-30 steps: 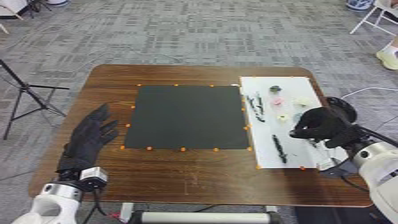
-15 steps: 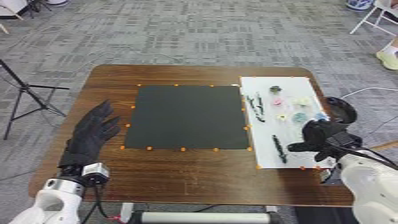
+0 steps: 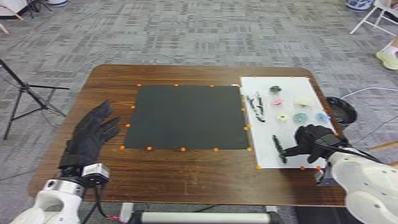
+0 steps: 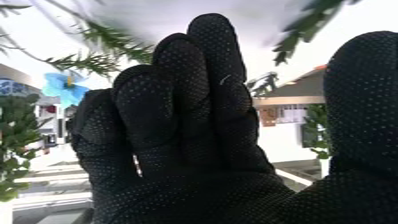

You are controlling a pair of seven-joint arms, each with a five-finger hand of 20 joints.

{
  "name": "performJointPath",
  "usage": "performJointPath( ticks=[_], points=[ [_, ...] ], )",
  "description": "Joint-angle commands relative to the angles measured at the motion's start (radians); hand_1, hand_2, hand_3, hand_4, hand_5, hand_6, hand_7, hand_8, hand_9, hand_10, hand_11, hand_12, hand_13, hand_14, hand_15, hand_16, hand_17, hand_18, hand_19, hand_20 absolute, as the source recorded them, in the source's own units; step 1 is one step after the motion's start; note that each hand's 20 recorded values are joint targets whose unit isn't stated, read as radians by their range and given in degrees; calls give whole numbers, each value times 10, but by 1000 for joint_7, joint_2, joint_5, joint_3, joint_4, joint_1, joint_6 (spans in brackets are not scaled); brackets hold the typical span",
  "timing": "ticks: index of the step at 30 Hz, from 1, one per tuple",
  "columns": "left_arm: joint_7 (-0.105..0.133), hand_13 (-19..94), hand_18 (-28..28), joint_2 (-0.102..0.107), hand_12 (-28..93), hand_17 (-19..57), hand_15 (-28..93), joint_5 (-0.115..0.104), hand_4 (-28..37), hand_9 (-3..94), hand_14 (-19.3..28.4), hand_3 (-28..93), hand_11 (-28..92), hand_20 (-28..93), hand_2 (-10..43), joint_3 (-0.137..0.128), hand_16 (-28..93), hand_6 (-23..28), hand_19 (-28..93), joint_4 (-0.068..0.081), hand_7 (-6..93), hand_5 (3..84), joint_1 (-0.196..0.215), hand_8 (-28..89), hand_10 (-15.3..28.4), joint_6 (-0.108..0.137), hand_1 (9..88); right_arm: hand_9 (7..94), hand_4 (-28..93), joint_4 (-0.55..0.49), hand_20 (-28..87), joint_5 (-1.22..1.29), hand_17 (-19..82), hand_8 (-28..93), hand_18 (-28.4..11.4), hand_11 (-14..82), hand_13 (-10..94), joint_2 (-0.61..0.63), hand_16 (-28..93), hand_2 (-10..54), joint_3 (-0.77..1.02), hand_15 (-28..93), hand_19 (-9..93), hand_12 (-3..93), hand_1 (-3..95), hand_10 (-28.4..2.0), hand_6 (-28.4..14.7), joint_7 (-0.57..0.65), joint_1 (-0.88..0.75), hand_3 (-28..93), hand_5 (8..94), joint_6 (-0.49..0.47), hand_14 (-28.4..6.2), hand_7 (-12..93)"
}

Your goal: Arrange flowers

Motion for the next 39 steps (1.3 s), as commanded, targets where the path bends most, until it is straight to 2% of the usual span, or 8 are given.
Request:
performJointPath(
  ticks=[1,8,16,18,21,27,29,39],
  points=[
    [7,150,191,-1,182,-98,272,-8,-264,152,125,646,163,112,-66,-4,45,18,393,-9,193,211,20,-94,94,-3,294,680,-283,6,434,-12,340,-179,-196,533,606,9,315,-95,-11,754,932,357,207,-150,-18,-1,24,668,640,-17,-148,599],
    [11,151,192,4,181,-98,270,-12,-263,153,126,645,162,113,-64,-5,46,18,393,-7,192,212,18,-94,94,-3,294,678,-283,-5,426,9,335,-178,-197,529,603,1,314,-95,2,753,932,356,202,-151,-19,-20,11,671,641,-24,-150,591],
    [20,151,192,3,180,-99,266,-16,-257,155,125,649,160,112,-61,-5,47,18,390,-1,190,213,19,-93,96,-25,291,674,-283,2,417,22,330,-175,-197,520,594,-17,311,-58,-53,748,928,353,171,-154,-23,-7,40,689,638,-35,-155,573],
    [17,151,192,2,180,-99,264,-16,-257,155,126,648,159,112,-60,-3,48,18,389,0,190,213,14,-93,96,-26,292,673,-283,13,415,23,327,-174,-198,516,593,-20,311,-52,-71,749,926,350,162,-155,-23,-12,52,695,638,-30,-155,570],
    [8,152,192,0,181,-99,264,-4,-256,156,126,649,159,113,-60,-5,48,18,389,3,189,214,9,-93,96,-42,291,672,-283,30,413,23,326,-173,-199,515,593,-16,309,-44,-90,747,926,349,158,-156,-25,-19,61,689,638,-9,-155,565],
    [5,152,191,-1,181,-100,260,-6,-255,157,126,652,158,113,-61,-6,50,18,385,0,186,215,12,-92,97,-40,293,666,-283,83,411,-4,321,-169,-200,507,587,-12,308,-36,-170,744,923,343,139,-157,-27,-11,131,707,640,-15,-158,551],
    [2,152,191,-3,181,-100,259,0,-255,157,125,651,158,113,-62,-7,51,18,385,2,186,215,9,-91,97,-45,294,666,-283,117,410,-20,321,-168,-199,506,587,-6,307,-36,-207,743,922,342,136,-157,-27,-18,158,712,640,-8,-158,548],
    [4,152,190,-7,181,-100,254,-1,-255,159,126,652,156,114,-63,-6,53,18,380,1,182,217,10,-89,97,-45,294,670,-283,128,411,-67,321,-167,-199,507,588,-2,305,-58,-225,744,921,340,149,-157,-24,-27,145,719,640,-104,-156,550]
  ],
)
